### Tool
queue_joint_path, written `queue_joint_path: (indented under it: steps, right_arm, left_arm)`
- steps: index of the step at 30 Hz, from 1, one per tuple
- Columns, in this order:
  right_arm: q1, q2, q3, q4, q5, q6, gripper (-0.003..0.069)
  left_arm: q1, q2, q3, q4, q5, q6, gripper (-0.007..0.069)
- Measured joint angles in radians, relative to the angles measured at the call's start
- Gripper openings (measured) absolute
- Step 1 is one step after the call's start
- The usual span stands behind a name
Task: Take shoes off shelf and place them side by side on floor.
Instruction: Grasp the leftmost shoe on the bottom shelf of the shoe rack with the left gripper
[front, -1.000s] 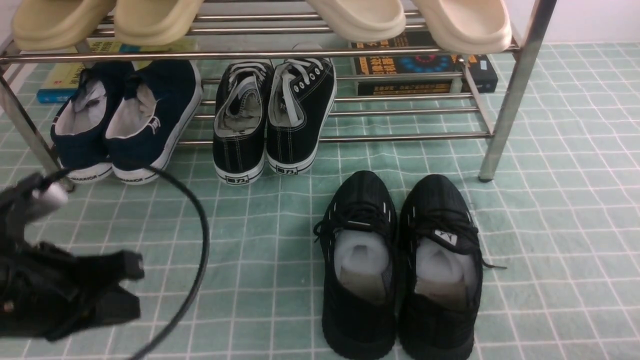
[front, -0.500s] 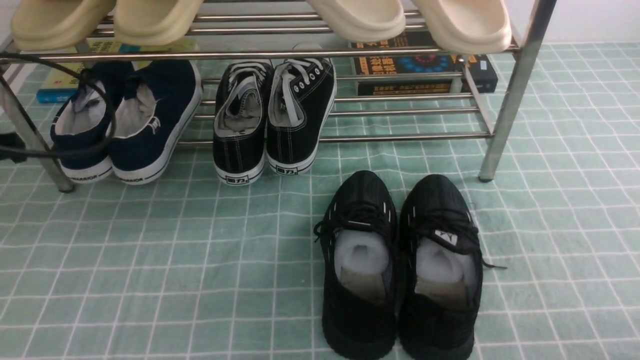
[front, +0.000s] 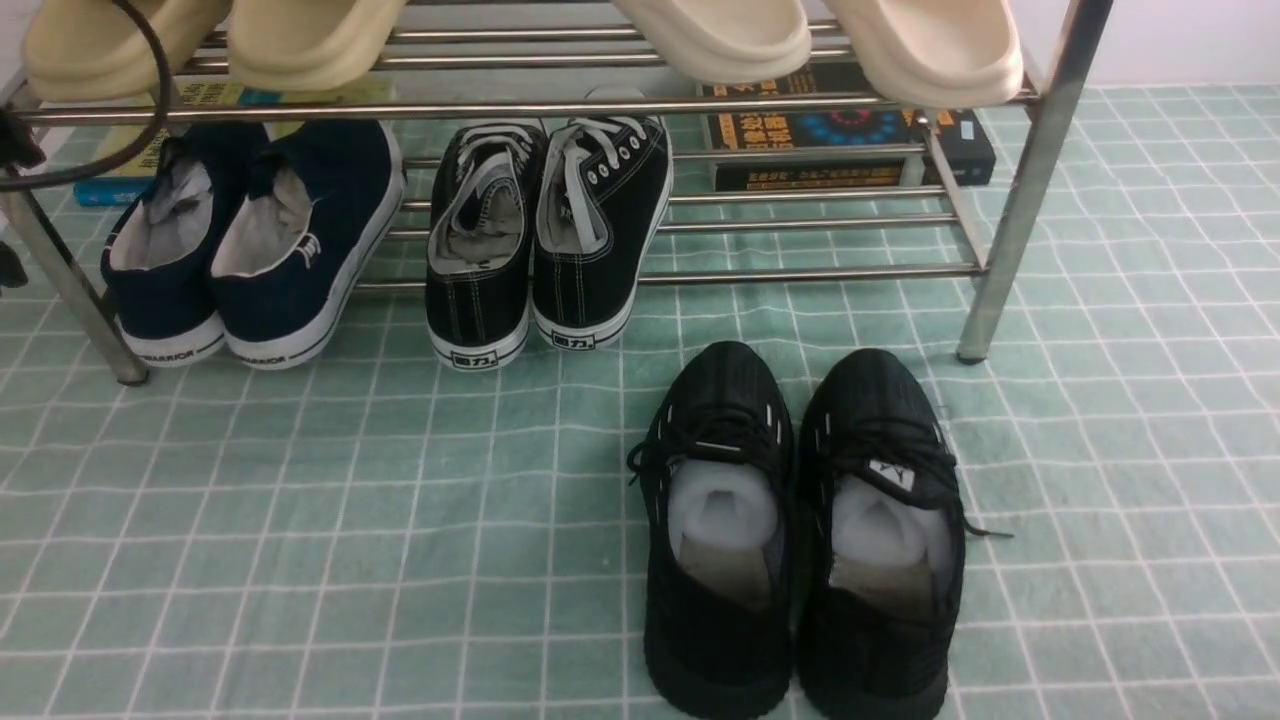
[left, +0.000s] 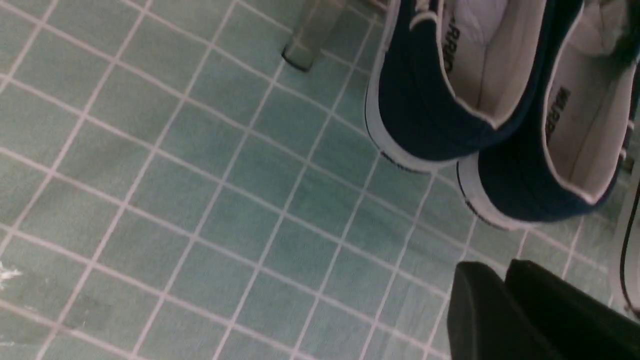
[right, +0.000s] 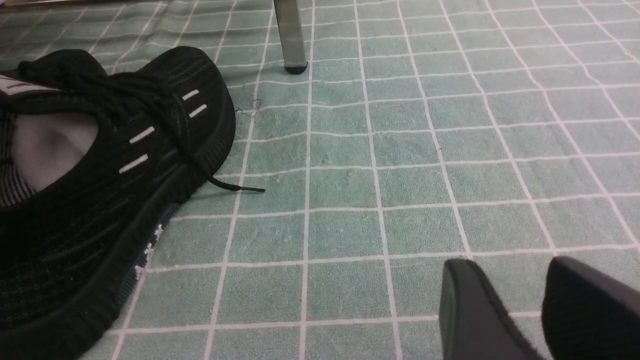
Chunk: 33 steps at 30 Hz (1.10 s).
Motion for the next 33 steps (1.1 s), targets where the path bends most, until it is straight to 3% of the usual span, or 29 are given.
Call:
queue_joint_path:
  steps: [5, 6, 11, 17, 24, 33]
  right_arm:
    - [0.0, 0.0, 0.0, 0.0, 0.0, 0.0, 0.0237]
    - [0.0, 0.0, 0.0, 0.0, 0.0, 0.0, 0.0237]
    - [0.0, 0.0, 0.0, 0.0, 0.0, 0.0, 0.0237]
    - [0.0, 0.0, 0.0, 0.0, 0.0, 0.0, 0.0237]
    - [0.0, 0.0, 0.0, 0.0, 0.0, 0.0, 0.0237]
    - [0.0, 0.0, 0.0, 0.0, 0.0, 0.0, 0.0237]
  left_arm:
    - [0.0, 0.068, 0.0, -0.009, -0.092, -0.044, 0.0283]
    - [0.0, 0.1, 0.0, -0.023, -0.129, -0.04, 0.0348]
    - [0.0, 0.179, 0.0, -0.075, -0.233, 0.062, 0.0444]
    - [0.0, 0.245, 0.0, -0.124, -0.35, 0.183, 0.0456]
    - [0.0, 0.317, 0.0, -0.218, -0.47, 0.227, 0.0457]
    - [0.0, 0.364, 0.0, -0.315, -0.483, 0.283, 0.0421]
